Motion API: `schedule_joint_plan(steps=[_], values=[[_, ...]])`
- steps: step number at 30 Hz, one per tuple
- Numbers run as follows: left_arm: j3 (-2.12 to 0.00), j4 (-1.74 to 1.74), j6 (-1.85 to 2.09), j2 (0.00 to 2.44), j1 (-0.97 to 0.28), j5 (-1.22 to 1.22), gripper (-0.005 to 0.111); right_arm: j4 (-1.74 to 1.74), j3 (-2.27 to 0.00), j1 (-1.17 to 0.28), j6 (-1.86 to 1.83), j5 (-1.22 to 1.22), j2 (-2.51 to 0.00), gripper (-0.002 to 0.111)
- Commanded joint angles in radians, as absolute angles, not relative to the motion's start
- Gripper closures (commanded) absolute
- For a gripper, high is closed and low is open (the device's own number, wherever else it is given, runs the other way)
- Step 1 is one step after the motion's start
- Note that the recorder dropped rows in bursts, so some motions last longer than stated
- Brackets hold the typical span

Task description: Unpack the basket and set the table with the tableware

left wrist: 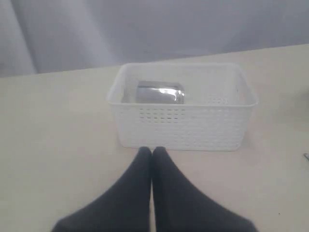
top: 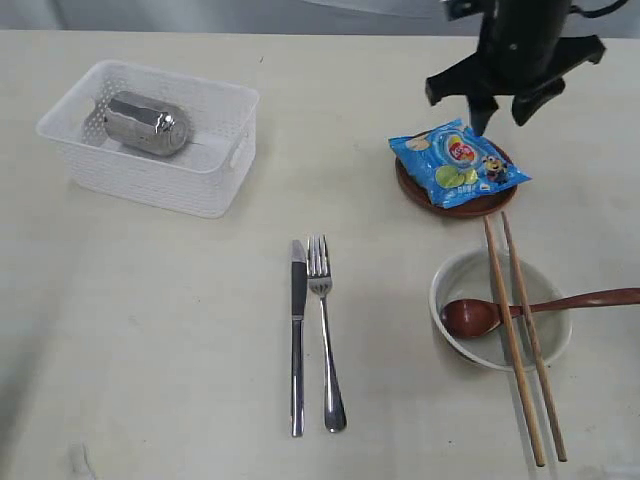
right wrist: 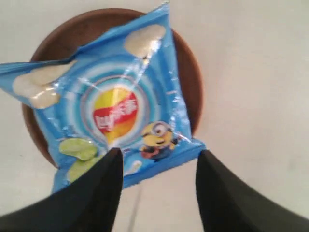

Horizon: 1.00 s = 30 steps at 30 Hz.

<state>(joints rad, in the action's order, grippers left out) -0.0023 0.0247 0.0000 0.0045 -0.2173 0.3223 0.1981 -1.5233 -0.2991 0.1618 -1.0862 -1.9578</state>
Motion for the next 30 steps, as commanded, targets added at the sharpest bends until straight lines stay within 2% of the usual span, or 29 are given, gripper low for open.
schedule_joint_plan(steps=[1, 3, 4, 8, 13, 30], values=[[0.000, 0.021, 0.000, 0.000, -0.222, 0.320, 0.107, 0.107, -1.453, -0.175, 0.120, -1.096, -1.906, 0.086], [0.000, 0.021, 0.000, 0.000, -0.222, 0.320, 0.107, 0.078, -1.396, -0.118, 0.100, -1.069, -1.887, 0.104], [0.000, 0.021, 0.000, 0.000, -0.222, 0.320, 0.107, 0.066, -1.366, -0.097, 0.098, -1.054, -1.879, 0.108], [0.000, 0.021, 0.000, 0.000, -0.222, 0.320, 0.107, 0.045, -1.250, -0.019, 0.100, -0.942, -1.876, 0.109], [0.000, 0.021, 0.000, 0.000, -0.222, 0.320, 0.107, -0.043, -1.196, -0.001, 0.079, -0.826, -1.918, 0.109], [0.000, 0.021, 0.000, 0.000, -0.222, 0.320, 0.107, -0.153, -1.197, -0.102, 0.035, -0.668, -2.054, 0.109]])
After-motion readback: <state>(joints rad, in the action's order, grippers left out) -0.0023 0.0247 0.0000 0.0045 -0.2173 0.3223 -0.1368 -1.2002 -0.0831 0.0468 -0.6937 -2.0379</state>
